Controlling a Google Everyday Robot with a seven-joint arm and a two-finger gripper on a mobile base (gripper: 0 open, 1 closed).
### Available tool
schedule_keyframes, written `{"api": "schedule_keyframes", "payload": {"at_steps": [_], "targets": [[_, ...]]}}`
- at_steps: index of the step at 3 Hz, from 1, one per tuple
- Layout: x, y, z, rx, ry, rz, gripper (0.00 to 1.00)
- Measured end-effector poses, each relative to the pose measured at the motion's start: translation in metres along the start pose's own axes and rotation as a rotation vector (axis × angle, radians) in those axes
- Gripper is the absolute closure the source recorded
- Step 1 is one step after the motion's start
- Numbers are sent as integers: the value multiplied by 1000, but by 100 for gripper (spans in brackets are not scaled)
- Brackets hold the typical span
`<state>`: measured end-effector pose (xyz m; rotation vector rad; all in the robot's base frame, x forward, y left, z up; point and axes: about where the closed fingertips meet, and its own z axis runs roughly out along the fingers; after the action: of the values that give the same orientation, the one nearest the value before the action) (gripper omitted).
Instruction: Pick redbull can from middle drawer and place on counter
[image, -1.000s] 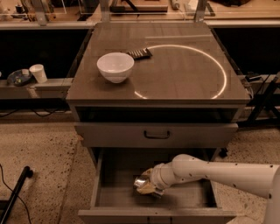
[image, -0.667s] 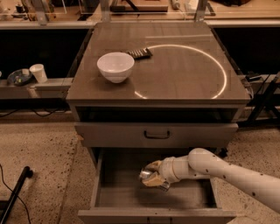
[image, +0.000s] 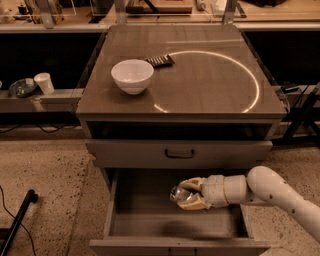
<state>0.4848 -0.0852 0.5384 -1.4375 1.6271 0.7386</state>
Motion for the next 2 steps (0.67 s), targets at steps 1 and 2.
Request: {"api": "schedule_keyframes", "payload": {"at_steps": [1, 2], "targets": [[-9, 3, -13, 10, -2, -34, 100], [-29, -4, -33, 25, -77, -96, 100]]}}
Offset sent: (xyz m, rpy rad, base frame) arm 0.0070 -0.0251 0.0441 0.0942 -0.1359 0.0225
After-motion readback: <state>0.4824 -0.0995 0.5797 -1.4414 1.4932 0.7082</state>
